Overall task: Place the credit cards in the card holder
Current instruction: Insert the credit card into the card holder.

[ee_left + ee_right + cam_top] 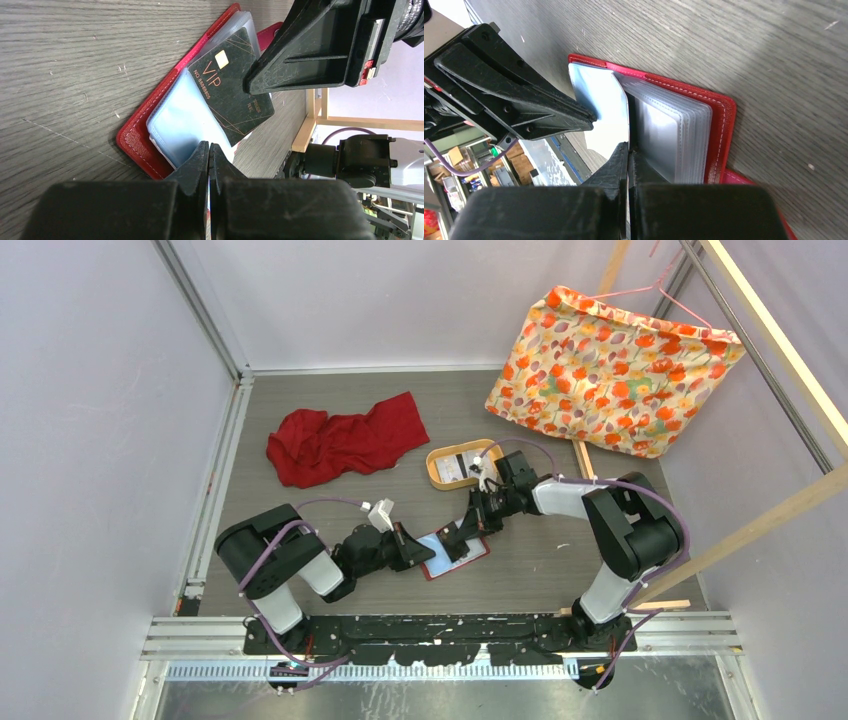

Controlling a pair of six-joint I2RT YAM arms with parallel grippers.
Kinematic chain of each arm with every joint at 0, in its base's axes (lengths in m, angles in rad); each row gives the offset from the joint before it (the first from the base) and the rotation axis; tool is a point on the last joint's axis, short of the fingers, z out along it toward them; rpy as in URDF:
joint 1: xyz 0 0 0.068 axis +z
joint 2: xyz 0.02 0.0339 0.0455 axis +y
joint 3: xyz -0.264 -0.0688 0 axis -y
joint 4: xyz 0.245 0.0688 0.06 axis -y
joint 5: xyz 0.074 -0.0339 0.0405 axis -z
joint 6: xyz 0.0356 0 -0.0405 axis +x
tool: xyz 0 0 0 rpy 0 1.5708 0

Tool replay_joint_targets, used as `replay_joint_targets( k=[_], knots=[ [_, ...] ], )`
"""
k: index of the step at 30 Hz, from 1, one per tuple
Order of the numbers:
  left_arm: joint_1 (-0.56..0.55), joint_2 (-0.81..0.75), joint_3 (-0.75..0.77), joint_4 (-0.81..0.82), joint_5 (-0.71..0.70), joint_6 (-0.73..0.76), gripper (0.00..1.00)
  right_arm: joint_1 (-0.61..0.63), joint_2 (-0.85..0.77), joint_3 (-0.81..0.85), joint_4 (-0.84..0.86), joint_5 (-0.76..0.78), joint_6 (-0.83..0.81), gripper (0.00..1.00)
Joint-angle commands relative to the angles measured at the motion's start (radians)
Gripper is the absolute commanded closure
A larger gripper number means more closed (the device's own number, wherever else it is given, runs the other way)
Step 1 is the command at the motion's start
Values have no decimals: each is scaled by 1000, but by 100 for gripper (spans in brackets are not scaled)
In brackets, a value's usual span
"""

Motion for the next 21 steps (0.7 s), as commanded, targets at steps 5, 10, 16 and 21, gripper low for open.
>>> replay_joint_targets(
  k=[5, 10, 16, 21],
  knots=[
    [-3, 13, -15, 67, -2, 5, 99, 0, -23, -25, 43, 63, 14, 99],
    [-3, 21, -13, 75, 0, 2, 97, -6, -15, -52, 109, 54, 84, 99],
    [-3, 21, -13, 76, 0, 3, 94, -7, -27, -78, 131, 3, 117, 99],
    [-3, 19, -12, 76, 0, 4, 89, -6, -36, -95, 131, -24, 108, 99]
  ],
)
